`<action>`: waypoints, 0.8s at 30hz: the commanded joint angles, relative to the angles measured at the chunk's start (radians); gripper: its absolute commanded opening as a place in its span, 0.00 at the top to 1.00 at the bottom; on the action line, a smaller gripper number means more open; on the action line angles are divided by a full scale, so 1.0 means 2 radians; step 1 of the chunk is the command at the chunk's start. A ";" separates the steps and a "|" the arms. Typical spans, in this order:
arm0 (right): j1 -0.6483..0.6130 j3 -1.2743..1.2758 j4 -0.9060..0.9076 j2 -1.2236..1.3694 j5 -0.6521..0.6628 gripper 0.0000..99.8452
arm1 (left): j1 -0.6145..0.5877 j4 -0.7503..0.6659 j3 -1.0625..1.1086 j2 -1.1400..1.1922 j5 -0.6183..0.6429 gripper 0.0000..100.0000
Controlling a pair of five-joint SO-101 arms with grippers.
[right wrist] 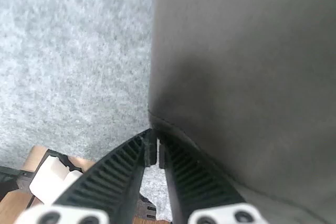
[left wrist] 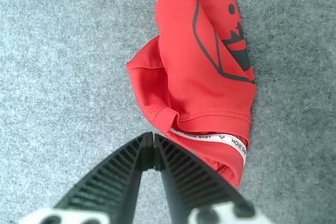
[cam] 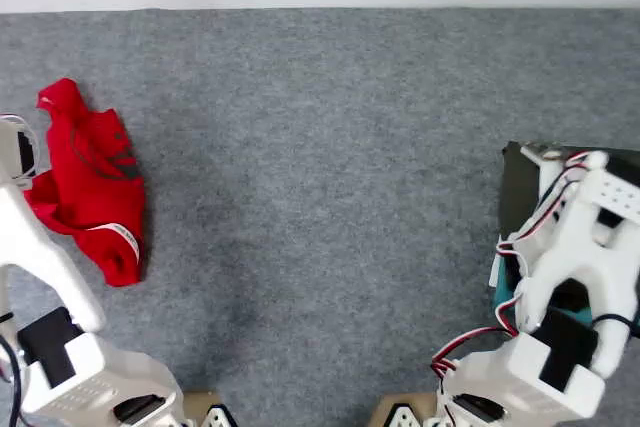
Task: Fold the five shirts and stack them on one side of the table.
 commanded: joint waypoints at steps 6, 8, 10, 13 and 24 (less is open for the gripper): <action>-0.003 -0.163 0.058 -0.115 0.006 0.99 | 0.003 0.011 -0.002 -0.029 -0.001 0.99; 0.013 -0.163 0.053 -0.117 0.006 0.99 | 0.003 0.011 -0.002 -0.029 -0.001 0.99; 0.031 -0.140 0.032 -0.105 0.006 0.99 | 0.003 0.011 -0.002 -0.029 0.000 0.99; 0.067 -0.085 -0.013 -0.070 0.020 0.99 | 0.003 0.011 -0.002 -0.029 0.000 0.99; 0.092 -0.111 0.036 -0.032 0.044 0.99 | 0.021 0.011 0.033 -0.088 -0.002 0.99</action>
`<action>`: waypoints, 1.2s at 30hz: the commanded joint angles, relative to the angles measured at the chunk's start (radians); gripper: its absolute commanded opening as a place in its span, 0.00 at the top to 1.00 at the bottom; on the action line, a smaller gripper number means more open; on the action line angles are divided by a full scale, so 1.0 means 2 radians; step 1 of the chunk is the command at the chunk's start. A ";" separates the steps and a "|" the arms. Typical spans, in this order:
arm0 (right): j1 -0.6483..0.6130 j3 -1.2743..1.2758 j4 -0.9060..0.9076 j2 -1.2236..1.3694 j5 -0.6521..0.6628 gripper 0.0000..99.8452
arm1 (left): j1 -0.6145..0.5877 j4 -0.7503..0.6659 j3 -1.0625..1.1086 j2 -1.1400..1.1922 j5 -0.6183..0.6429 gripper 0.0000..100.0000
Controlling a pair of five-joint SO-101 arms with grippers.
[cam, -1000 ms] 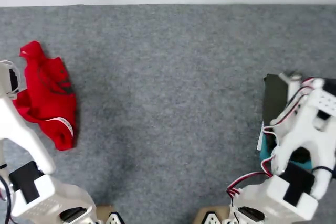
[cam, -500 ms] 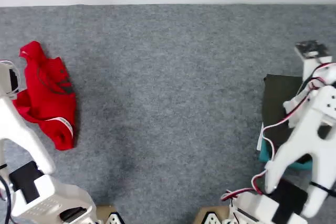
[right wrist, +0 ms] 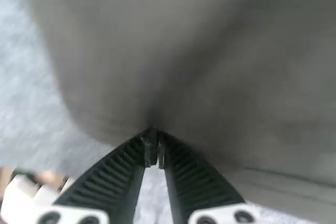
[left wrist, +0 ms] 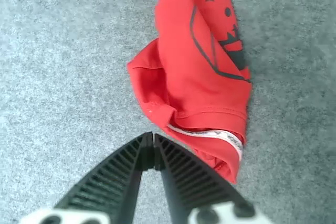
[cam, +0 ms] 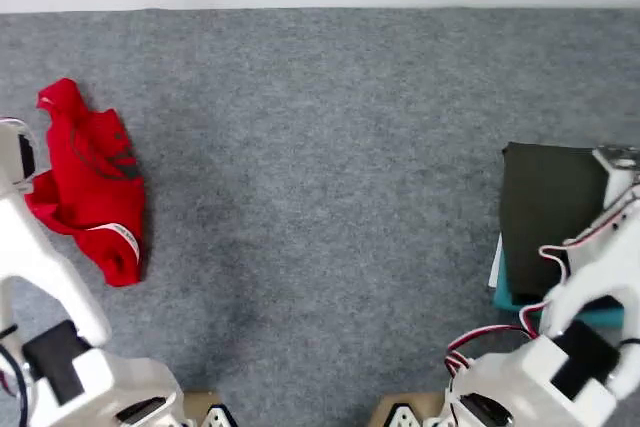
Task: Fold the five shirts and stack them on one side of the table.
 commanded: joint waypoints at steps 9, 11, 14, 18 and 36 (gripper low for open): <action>-0.144 -0.121 0.082 -0.172 -0.048 0.99 | 0.023 0.010 0.070 -0.012 -0.041 0.91; -0.178 -0.100 0.083 -0.191 -0.066 0.99 | 0.021 0.010 0.096 0.002 -0.049 0.87; -0.216 -0.061 0.083 -0.212 -0.090 0.99 | 0.015 0.009 0.111 0.018 -0.064 0.85; -0.261 -0.011 0.083 -0.227 -0.131 0.99 | -0.005 -0.010 0.111 0.045 -0.089 0.83; -0.322 0.009 0.083 -0.231 -0.176 0.99 | -0.056 -0.132 0.110 0.146 -0.088 0.79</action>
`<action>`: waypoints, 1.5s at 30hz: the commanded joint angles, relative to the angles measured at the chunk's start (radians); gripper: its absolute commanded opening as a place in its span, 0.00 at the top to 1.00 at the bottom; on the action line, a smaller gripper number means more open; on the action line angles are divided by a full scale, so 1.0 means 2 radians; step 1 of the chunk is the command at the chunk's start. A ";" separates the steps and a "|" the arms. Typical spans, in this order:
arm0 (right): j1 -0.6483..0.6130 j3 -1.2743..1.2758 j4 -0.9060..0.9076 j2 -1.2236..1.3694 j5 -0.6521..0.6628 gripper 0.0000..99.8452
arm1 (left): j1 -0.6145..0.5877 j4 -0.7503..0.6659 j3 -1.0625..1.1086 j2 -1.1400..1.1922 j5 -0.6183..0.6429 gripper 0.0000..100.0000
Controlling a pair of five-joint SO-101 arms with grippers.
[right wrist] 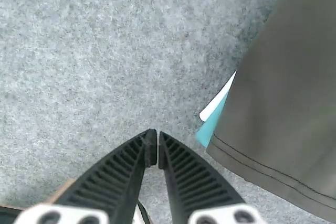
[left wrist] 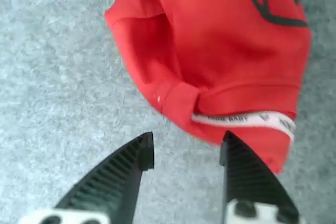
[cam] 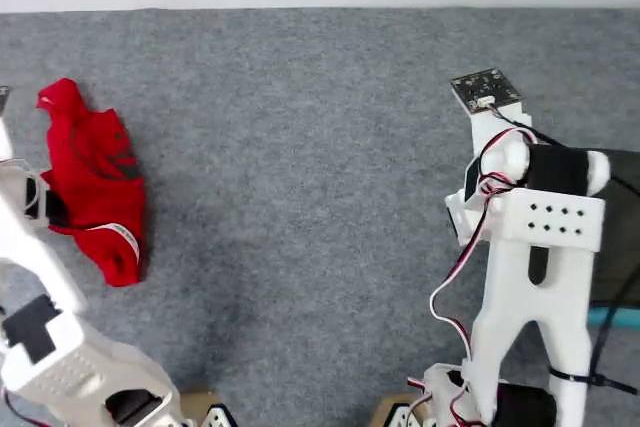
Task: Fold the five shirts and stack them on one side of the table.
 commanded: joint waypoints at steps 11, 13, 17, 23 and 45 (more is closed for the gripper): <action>-0.003 -0.003 0.021 -0.024 -0.005 0.99 | 0.042 -0.032 -0.063 0.077 0.032 1.00; -0.003 -0.003 0.021 -0.024 -0.005 0.99 | 0.055 0.015 -0.105 0.077 0.041 0.99; -0.003 -0.003 0.021 -0.024 -0.005 0.99 | 0.096 0.108 -0.208 0.052 0.062 1.00; -0.003 -0.003 0.021 -0.024 -0.005 0.99 | 0.191 0.112 -0.243 -0.083 0.116 1.00; -0.002 -0.002 0.021 -0.021 -0.005 0.99 | 0.592 0.004 0.074 -0.248 0.193 0.96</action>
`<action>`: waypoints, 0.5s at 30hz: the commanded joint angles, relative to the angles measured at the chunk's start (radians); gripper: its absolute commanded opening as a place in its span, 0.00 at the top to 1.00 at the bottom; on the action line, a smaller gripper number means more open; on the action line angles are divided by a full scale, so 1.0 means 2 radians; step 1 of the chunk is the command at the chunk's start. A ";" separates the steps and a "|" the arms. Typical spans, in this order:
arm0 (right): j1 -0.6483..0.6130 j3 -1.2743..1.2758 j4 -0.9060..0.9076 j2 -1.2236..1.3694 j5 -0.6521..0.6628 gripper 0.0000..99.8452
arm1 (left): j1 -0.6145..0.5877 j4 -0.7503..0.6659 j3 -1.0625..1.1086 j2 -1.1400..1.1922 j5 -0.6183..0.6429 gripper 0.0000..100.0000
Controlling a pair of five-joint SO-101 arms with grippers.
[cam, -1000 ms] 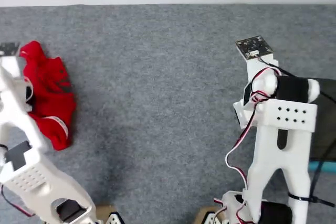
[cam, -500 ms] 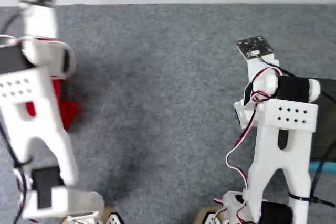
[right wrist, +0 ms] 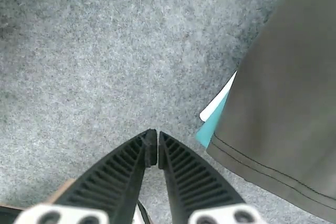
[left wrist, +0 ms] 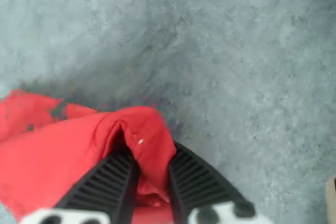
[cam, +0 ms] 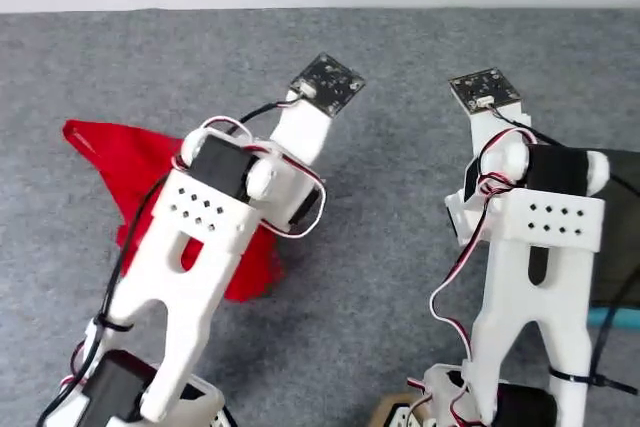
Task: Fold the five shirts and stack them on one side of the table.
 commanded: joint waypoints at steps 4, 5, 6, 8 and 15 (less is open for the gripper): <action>-0.002 -0.002 0.020 -0.019 -0.005 0.99 | -0.021 -0.005 -0.004 -0.025 0.015 0.81; -0.002 -0.002 0.020 -0.019 -0.005 0.99 | -0.027 0.002 -0.013 -0.025 0.025 0.80; -0.002 -0.002 0.020 -0.019 -0.005 0.99 | -0.031 0.010 -0.023 -0.025 0.029 0.79; -0.002 -0.002 0.020 -0.019 -0.005 0.99 | -0.040 0.021 -0.043 -0.025 0.021 0.79; -0.041 -0.002 0.021 -0.020 -0.006 0.99 | -0.128 0.058 -0.110 -0.025 -0.012 0.79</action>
